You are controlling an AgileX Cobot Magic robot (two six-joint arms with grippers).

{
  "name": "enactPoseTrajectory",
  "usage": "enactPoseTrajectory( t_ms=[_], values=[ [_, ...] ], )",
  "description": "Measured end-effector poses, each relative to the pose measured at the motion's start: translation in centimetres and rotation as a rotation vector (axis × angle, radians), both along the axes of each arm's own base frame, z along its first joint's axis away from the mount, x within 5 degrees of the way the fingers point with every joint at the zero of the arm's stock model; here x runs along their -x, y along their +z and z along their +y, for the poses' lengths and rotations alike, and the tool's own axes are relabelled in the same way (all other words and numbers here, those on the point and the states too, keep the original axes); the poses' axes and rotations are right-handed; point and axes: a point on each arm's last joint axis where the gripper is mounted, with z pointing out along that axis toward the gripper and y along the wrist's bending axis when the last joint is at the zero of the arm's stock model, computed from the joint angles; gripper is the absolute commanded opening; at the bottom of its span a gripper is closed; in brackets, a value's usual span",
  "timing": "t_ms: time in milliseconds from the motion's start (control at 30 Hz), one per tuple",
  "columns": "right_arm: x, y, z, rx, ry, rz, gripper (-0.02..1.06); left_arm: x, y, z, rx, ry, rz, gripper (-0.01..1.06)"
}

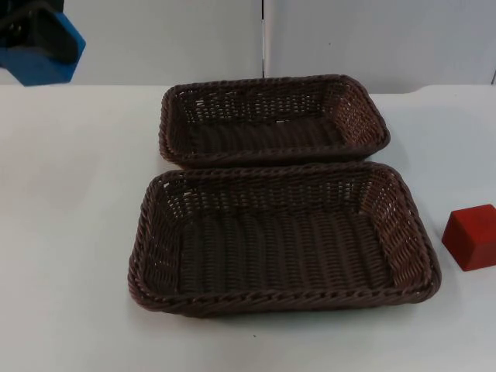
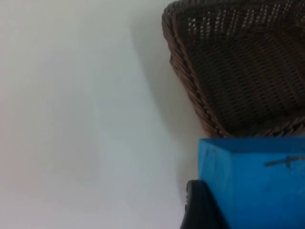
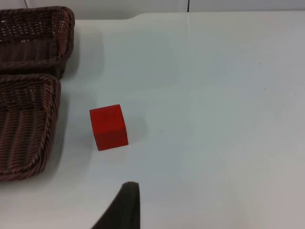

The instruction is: Pick up one cube with the left hand and place it into the upper basket. Pick up one cube with the right hand and place it into the lower basket.

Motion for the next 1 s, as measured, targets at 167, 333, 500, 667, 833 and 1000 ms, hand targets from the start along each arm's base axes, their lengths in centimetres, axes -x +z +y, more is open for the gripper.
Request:
enactPoseTrajectory(
  t_ms=[167, 333, 500, 667, 833, 1000],
  values=[
    [0.0, 0.0, 0.0, 0.0, 0.0, 0.0, 1.05, -0.9, 0.6, 0.0, 0.0, -0.003, -0.022, 0.0],
    [0.0, 0.0, 0.0, 0.0, 0.0, 0.0, 1.05, -2.4, 0.7, -0.7, 0.001, -0.024, -0.027, 0.0],
    [0.0, 0.0, 0.0, 0.0, 0.0, 0.0, 1.05, -4.5, 0.3, -3.0, 0.001, -0.089, -0.028, 0.0],
    [0.0, 0.0, 0.0, 0.0, 0.0, 0.0, 1.05, -6.7, -0.4, -5.1, 0.0, -0.139, -0.026, 0.0],
    [0.0, 0.0, 0.0, 0.0, 0.0, 0.0, 1.05, -8.8, -1.3, -7.2, -0.004, -0.185, -0.031, 0.0],
    [0.0, 0.0, 0.0, 0.0, 0.0, 0.0, 1.05, -10.9, -1.9, -8.6, 0.001, -0.219, -0.033, 0.0]
  ],
)
